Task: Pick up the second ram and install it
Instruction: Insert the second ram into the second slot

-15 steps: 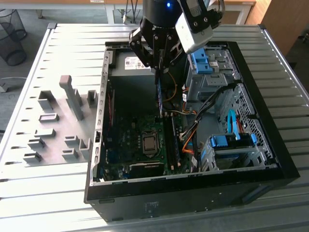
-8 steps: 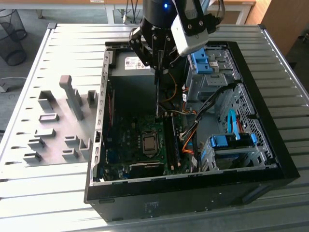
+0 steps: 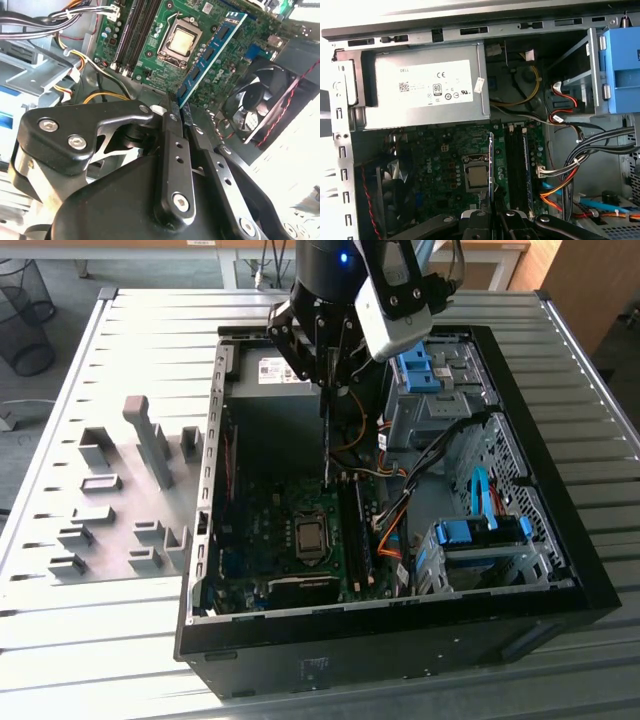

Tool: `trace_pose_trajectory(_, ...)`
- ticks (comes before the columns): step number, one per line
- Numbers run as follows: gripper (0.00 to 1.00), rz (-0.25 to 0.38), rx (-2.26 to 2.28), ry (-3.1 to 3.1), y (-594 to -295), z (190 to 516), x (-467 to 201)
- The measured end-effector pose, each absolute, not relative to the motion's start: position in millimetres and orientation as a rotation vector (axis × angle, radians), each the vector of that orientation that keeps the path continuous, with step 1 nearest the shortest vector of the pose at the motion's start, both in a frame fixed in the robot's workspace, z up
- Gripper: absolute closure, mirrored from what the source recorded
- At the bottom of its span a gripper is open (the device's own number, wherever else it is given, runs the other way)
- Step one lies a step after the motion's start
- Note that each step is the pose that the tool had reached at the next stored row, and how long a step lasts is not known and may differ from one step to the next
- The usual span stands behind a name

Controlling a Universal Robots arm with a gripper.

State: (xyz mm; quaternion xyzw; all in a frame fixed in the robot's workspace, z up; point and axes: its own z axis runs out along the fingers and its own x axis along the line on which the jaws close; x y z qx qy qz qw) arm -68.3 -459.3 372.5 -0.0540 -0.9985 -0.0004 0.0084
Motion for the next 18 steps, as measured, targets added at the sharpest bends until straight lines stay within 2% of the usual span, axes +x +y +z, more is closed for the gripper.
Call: trace_pose_trajectory(18, 0.86, -0.001, -0.107, -3.123, -459.2, 362.5, -59.0)
